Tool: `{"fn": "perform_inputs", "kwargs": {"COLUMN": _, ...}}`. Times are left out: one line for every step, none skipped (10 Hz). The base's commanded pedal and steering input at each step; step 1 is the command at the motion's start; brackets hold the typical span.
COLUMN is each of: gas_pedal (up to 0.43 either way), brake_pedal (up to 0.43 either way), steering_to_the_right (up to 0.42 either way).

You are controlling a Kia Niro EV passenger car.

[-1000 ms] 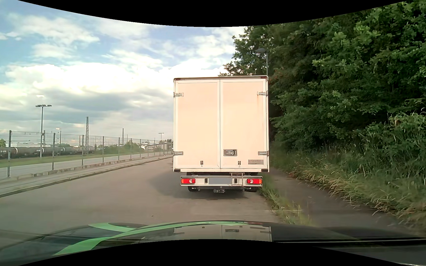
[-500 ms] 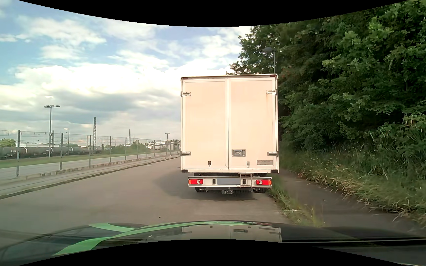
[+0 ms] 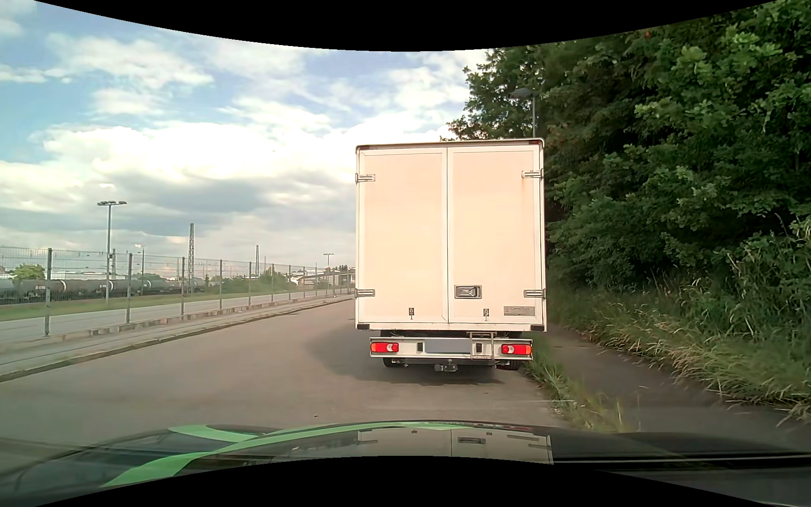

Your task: Follow the waypoints while adhering to traffic rules and regulations

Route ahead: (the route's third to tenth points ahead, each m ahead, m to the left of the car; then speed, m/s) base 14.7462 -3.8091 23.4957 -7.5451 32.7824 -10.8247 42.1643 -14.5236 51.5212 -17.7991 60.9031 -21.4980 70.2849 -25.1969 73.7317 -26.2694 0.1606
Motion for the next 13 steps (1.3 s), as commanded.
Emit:
{"fn": "perform_inputs", "kwargs": {"gas_pedal": 0.0, "brake_pedal": 0.067, "steering_to_the_right": -0.971}}
{"fn": "perform_inputs", "kwargs": {"gas_pedal": 0.0, "brake_pedal": 0.073, "steering_to_the_right": -0.971}}
{"fn": "perform_inputs", "kwargs": {"gas_pedal": 0.0, "brake_pedal": 0.073, "steering_to_the_right": -0.971}}
{"fn": "perform_inputs", "kwargs": {"gas_pedal": 0.0, "brake_pedal": 0.073, "steering_to_the_right": -0.971}}
{"fn": "perform_inputs", "kwargs": {"gas_pedal": 0.0, "brake_pedal": 0.073, "steering_to_the_right": -0.971}}
{"fn": "perform_inputs", "kwargs": {"gas_pedal": 0.0, "brake_pedal": 0.079, "steering_to_the_right": -0.971}}
{"fn": "perform_inputs", "kwargs": {"gas_pedal": 0.0, "brake_pedal": 0.079, "steering_to_the_right": -0.971}}
{"fn": "perform_inputs", "kwargs": {"gas_pedal": 0.0, "brake_pedal": 0.085, "steering_to_the_right": -0.971}}
{"fn": "perform_inputs", "kwargs": {"gas_pedal": 0.0, "brake_pedal": 0.091, "steering_to_the_right": -0.971}}
{"fn": "perform_inputs", "kwargs": {"gas_pedal": 0.0, "brake_pedal": 0.091, "steering_to_the_right": -0.971}}
{"fn": "perform_inputs", "kwargs": {"gas_pedal": 0.0, "brake_pedal": 0.091, "steering_to_the_right": -0.971}}
{"fn": "perform_inputs", "kwargs": {"gas_pedal": 0.0, "brake_pedal": 0.091, "steering_to_the_right": -0.971}}
{"fn": "perform_inputs", "kwargs": {"gas_pedal": 0.0, "brake_pedal": 0.091, "steering_to_the_right": -0.97}}
